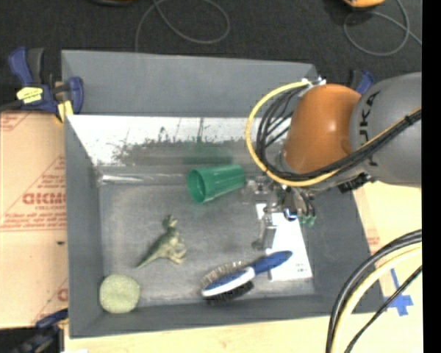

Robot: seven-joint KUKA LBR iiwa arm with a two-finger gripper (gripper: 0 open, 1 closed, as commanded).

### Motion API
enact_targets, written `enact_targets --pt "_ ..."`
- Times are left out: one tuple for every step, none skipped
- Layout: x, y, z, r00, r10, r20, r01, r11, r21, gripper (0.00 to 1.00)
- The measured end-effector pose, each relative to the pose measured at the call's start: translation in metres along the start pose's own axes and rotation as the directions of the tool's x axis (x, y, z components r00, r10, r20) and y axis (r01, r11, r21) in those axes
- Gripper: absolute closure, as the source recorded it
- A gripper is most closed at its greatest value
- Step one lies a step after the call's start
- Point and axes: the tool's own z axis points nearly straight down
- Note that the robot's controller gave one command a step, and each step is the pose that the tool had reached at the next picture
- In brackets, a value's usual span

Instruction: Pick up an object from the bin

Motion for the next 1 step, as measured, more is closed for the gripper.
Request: enact_targets --pt "-0.0018 -0.0001 -0.0046 1.0 -0.001 0.008 0.001 1.0 0.001 0.0"
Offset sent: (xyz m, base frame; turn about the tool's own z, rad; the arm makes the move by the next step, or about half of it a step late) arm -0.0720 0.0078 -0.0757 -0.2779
